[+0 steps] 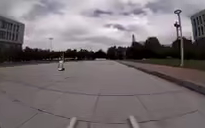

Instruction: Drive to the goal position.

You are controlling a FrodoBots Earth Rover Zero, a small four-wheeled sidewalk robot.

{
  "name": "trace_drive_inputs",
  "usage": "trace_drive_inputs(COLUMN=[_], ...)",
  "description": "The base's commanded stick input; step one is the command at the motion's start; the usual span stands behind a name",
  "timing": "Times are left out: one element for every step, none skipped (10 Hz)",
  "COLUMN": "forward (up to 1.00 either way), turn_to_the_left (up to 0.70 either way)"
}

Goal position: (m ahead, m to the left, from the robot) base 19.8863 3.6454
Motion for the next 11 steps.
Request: trace_drive_inputs(forward=[0.7,0.7,0.7,0.7,0.7,0.7,0.7,0.7,0.7,0.7,0.7], turn_to_the_left=[0.01,0.01,0.01,0.01,0.01,0.01,0.01,0.01,0.01,0.01,0.01])
